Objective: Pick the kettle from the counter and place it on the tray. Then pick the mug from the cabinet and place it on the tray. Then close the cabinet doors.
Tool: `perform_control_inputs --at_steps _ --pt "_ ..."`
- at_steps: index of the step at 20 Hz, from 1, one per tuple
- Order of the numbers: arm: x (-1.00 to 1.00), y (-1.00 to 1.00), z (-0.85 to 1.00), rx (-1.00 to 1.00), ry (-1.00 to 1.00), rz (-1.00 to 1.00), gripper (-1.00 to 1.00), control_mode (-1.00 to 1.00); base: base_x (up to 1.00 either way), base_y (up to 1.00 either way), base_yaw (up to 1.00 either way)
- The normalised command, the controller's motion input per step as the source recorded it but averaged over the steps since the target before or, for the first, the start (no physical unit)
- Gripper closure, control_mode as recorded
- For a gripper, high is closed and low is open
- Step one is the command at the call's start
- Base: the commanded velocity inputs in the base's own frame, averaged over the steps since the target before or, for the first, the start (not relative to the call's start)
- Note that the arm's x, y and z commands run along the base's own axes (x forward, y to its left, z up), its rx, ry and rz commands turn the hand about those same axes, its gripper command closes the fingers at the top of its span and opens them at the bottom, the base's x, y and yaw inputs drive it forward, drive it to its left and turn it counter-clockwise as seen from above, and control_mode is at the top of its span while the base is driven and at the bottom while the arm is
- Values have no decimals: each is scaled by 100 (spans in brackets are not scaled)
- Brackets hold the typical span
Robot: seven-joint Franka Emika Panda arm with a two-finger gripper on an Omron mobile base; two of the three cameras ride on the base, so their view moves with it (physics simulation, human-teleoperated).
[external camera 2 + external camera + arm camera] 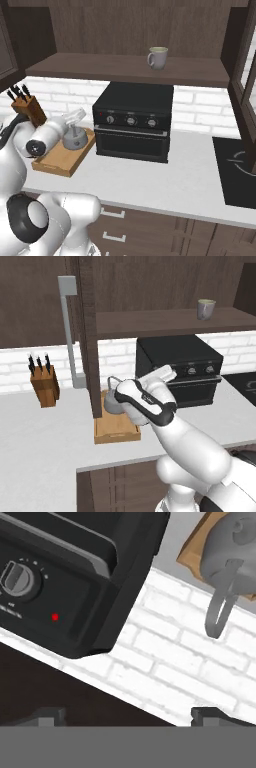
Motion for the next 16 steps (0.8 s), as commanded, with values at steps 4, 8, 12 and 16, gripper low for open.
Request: perform_control_inputs --at_steps 4,8,12,16 --pt "-48 -22 87 -7 11 -7 -100 -100 0 0 0" --pt "-43 -21 100 -6 9 -4 -100 -100 0 0 0" --pt "-45 -17 90 -15 1 -7 -100 -100 0 0 0" --pt "-49 -9 61 -44 -13 -7 -100 -100 0 0 0"
